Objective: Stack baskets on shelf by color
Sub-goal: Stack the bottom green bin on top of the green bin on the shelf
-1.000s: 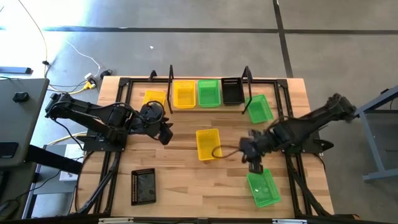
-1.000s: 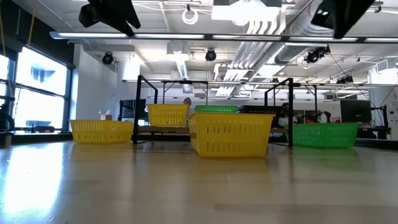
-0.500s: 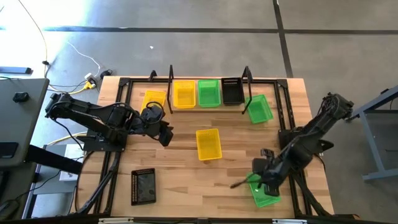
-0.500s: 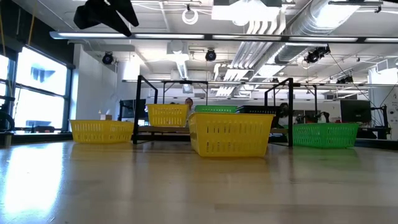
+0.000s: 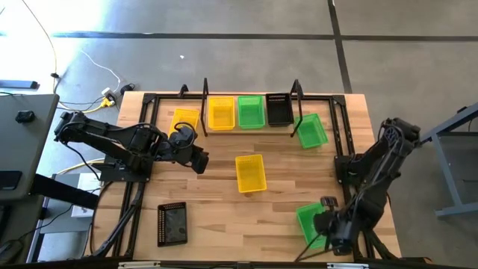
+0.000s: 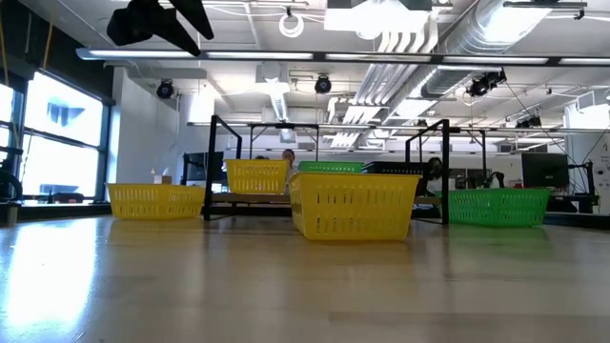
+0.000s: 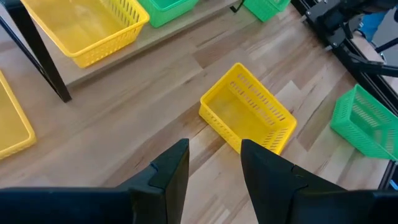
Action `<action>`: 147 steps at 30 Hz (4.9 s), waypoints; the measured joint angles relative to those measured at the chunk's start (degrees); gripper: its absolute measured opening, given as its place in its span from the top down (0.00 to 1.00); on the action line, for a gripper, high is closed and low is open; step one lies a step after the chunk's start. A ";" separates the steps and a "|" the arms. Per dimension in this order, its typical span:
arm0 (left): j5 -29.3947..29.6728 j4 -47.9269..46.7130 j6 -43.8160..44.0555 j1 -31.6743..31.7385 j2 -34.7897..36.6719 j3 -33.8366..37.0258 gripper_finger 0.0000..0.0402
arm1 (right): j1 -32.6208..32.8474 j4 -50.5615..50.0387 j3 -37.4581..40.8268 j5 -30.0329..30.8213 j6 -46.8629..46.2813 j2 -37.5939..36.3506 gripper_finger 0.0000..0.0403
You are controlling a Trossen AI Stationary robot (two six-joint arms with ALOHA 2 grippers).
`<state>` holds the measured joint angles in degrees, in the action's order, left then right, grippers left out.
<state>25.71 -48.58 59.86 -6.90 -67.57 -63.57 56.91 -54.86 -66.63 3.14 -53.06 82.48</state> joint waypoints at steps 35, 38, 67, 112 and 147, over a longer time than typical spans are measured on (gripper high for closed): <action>0.13 0.02 0.00 0.00 -0.04 0.00 0.66 | 6.16 8.60 0.02 -2.97 -0.63 17.82 0.74; 0.13 0.01 -0.01 -0.01 -0.04 0.00 0.66 | 6.20 8.33 0.02 -3.03 -1.08 19.20 0.74; -0.02 0.00 -6.83 0.00 -0.04 0.00 0.66 | -0.37 14.66 -0.07 -3.27 -11.46 15.72 1.00; -3.67 -1.95 -17.13 11.51 -0.04 0.00 0.66 | -56.58 -5.45 -26.43 15.78 53.67 14.27 1.00; -4.08 -2.32 -10.51 22.69 -0.04 0.04 0.66 | -72.78 3.21 -26.27 10.33 75.65 25.39 1.00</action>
<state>21.63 -50.89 49.34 15.79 -67.61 -63.53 -15.87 -51.65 -92.90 13.47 22.59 107.87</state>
